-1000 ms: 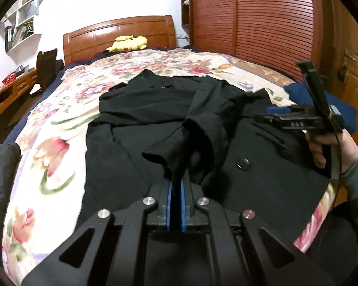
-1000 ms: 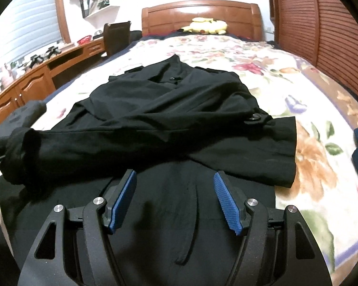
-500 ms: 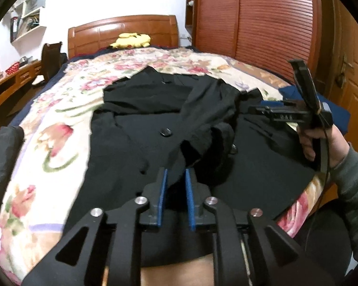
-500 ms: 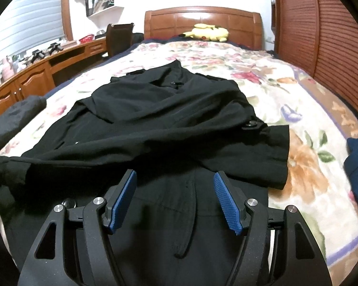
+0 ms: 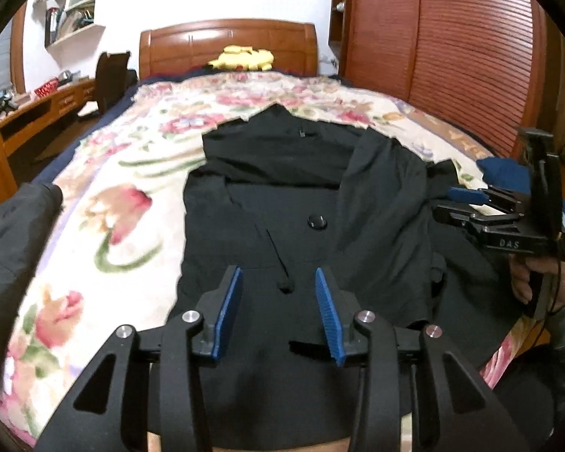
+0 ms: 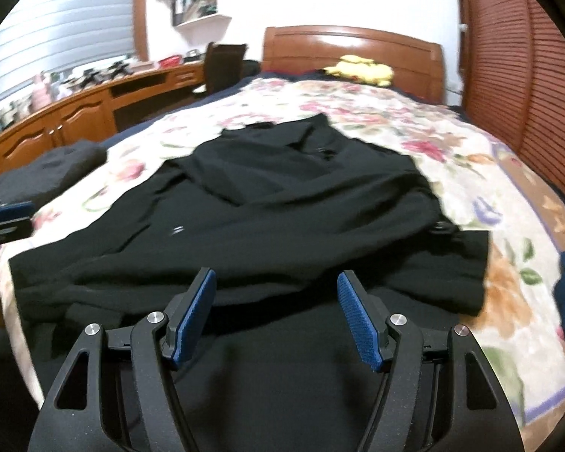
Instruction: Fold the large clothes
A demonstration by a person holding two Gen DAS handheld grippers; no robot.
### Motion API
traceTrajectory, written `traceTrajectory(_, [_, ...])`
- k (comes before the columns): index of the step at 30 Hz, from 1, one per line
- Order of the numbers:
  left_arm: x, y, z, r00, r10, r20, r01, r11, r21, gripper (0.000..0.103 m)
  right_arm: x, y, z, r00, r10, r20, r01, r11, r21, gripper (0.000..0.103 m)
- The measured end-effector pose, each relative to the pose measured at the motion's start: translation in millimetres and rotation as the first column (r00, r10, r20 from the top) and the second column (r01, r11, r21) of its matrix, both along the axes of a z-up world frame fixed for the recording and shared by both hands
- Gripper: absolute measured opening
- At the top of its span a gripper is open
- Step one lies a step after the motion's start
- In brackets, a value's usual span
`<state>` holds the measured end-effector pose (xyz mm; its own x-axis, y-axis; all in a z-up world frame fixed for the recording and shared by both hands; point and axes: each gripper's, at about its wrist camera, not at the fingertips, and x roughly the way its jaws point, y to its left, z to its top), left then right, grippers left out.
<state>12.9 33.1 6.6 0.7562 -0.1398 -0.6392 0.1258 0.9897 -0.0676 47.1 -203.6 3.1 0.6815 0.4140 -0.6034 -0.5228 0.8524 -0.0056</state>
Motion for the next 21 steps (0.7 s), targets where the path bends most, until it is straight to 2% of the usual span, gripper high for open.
traceTrajectory(3, [3,-6,-10,0.999,-0.018,-0.028,0.018,1.000,0.005,0.040,-3,15,-10,0.999,0.048,-0.023,-0.049,0.998,-0.038,0.069])
traceTrajectory(7, [7,-14,-22,0.996,-0.046,-0.073,0.046,0.999,0.010,0.042,2,27,-30,0.992,0.082,-0.099,-0.094,0.988,-0.123,0.069])
traceTrajectory(10, [8,-19,-29,0.994,-0.057,-0.092,0.059,0.998,0.019,0.042,6,26,-36,0.989,0.082,-0.126,-0.097,0.988,-0.123,0.069])
traceTrajectory(17, [13,-30,-43,0.986,-0.081,-0.142,0.085,0.996,0.025,0.043,4,25,-37,0.990,0.077,-0.114,-0.091,0.988,-0.123,0.069])
traceTrajectory(21, [14,-33,-46,0.986,-0.077,-0.146,0.082,0.996,0.026,0.043,-1,13,-22,0.999,0.029,-0.021,-0.031,0.995,-0.098,0.069])
